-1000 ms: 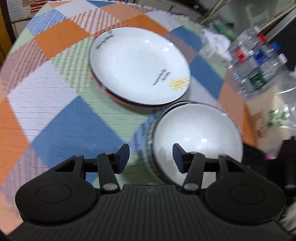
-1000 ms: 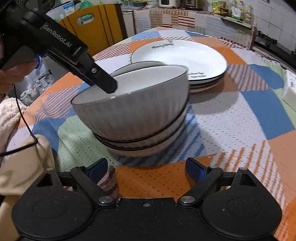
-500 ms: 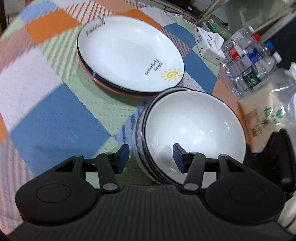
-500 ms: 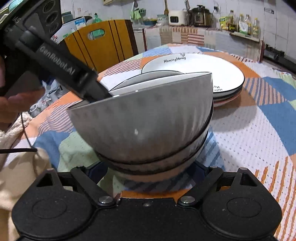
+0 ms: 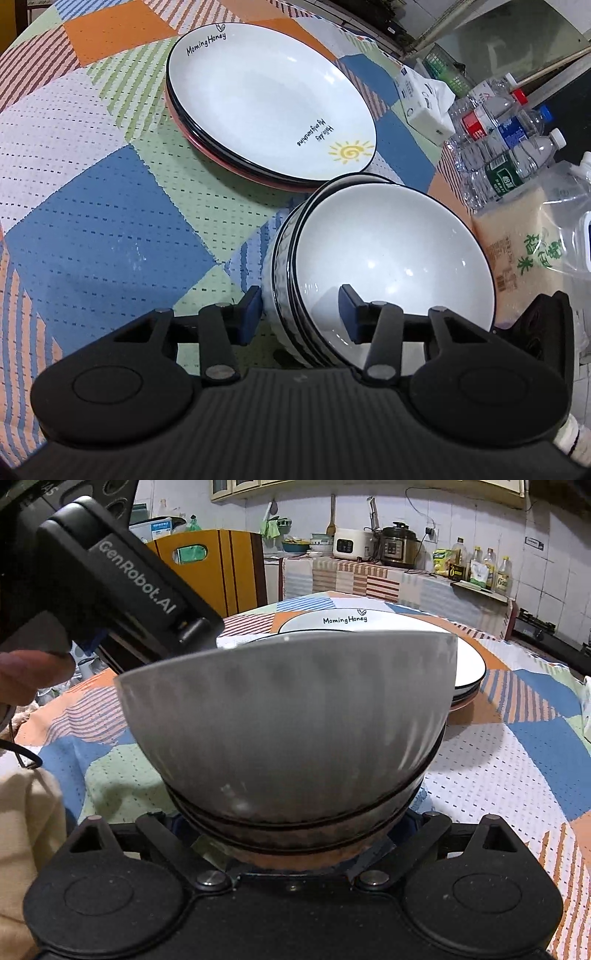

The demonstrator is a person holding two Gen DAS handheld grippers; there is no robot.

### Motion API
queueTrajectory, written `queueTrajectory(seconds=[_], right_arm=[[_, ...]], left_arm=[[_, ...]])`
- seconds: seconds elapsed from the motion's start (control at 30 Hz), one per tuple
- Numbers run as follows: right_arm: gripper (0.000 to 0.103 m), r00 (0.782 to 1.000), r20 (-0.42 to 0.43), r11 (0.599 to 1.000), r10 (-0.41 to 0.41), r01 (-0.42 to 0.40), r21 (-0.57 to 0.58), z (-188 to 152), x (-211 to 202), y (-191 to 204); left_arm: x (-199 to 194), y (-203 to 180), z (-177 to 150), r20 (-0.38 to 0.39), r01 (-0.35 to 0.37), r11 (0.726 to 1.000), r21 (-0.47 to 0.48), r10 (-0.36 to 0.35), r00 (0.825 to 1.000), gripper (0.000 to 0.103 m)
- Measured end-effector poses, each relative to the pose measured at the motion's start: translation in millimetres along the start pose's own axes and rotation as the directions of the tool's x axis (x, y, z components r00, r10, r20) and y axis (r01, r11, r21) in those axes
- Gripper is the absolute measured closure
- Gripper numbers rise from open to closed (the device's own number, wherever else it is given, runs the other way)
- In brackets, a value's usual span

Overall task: Organize plates and bowls
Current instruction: 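Carry the bowl stack onto the Morning Honey plate and open both grippers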

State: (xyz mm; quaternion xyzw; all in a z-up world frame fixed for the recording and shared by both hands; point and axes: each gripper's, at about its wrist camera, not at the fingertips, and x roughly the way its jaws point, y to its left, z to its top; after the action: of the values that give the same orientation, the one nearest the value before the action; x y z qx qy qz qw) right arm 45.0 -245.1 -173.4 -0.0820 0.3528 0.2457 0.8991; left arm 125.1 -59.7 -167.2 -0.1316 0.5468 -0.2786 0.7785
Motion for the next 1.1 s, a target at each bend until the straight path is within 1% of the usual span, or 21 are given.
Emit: queueTrajectory(seconds=[0.13, 0.3, 0.53, 0.7, 0.87, 0.9, 0.97, 1.1], right_arm=[[0.006, 1.0, 0.005, 1.0, -0.026, 0.026, -0.016, -2, -5, 6], [0.006, 0.999, 0.018, 0.999, -0.042, 0.042, -0.023, -3, -12, 12], [0.006, 0.997, 0.043, 0.997, -0.061, 0.062, -0.035, 10, -24, 15], [0.006, 0.995, 0.064, 0.996, -0.072, 0.075, -0.046, 33, -28, 13], [0.006, 0.994, 0.078, 0.995, -0.074, 0.079, -0.059, 59, -24, 8], [0.006, 0.994, 0.078, 0.995, -0.073, 0.078, -0.063, 65, -23, 7], [0.006, 0.994, 0.077, 0.994, -0.076, 0.081, -0.067, 74, -20, 4], [0.006, 0.995, 0.073, 0.997, -0.067, 0.07, -0.037, 86, -6, -6]], left_arm=[[-3, -8, 0, -0.005, -0.02, 0.999, 0.042, 0.02, 1.0, 0.06], [-10, -13, 3, -0.022, -0.026, 0.998, 0.054, 0.028, 0.999, 0.06], [-33, -24, 19, -0.021, -0.028, 0.996, 0.085, 0.03, 0.999, 0.06], [-51, -27, 43, -0.009, -0.029, 0.996, 0.079, 0.029, 1.0, 0.059], [-62, -22, 73, -0.013, -0.029, 0.999, 0.035, 0.03, 0.999, 0.059], [-63, -21, 79, -0.013, -0.028, 0.999, 0.03, 0.028, 1.0, 0.059], [-64, -19, 89, -0.002, -0.031, 0.998, 0.056, 0.031, 1.0, 0.06], [-59, -13, 111, 0.008, -0.046, 0.998, 0.052, 0.046, 0.999, 0.059]])
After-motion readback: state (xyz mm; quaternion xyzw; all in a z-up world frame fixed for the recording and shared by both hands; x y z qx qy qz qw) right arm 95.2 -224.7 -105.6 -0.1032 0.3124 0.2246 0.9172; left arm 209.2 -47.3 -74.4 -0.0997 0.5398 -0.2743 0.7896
